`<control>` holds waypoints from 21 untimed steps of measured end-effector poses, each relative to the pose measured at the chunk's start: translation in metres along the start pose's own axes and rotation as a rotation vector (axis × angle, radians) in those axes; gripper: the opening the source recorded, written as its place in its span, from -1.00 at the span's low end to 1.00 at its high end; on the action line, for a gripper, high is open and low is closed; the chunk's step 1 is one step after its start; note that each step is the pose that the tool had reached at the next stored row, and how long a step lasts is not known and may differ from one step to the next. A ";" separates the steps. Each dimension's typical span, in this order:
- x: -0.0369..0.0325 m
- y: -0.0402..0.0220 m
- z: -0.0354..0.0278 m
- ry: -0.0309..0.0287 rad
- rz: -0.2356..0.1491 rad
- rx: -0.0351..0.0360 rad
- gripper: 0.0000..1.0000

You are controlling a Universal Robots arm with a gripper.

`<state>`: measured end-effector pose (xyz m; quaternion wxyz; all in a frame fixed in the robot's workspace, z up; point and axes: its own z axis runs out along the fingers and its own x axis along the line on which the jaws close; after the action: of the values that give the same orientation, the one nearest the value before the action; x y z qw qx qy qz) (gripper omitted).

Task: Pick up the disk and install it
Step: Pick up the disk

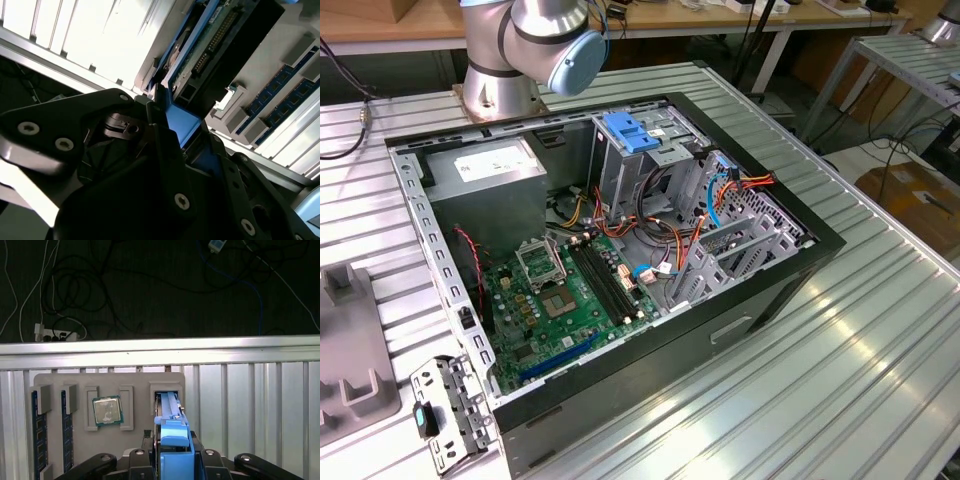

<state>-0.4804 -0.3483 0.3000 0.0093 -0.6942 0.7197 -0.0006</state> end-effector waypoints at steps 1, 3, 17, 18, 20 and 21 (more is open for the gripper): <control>0.0000 0.0000 0.0000 0.0000 0.000 0.0001 -0.25; 0.0000 0.0000 0.0000 -0.0001 0.000 0.0001 -0.25; -0.0001 -0.0001 -0.0066 0.0000 0.000 0.0001 -0.25; -0.0002 -0.0002 -0.0078 0.0000 0.000 0.0000 -0.25; -0.0002 -0.0003 -0.0102 0.0000 0.000 0.0001 -0.25; -0.0002 -0.0003 -0.0112 0.0000 0.000 0.0001 -0.25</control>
<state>-0.4802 -0.3482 0.3112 0.0094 -0.6941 0.7198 -0.0006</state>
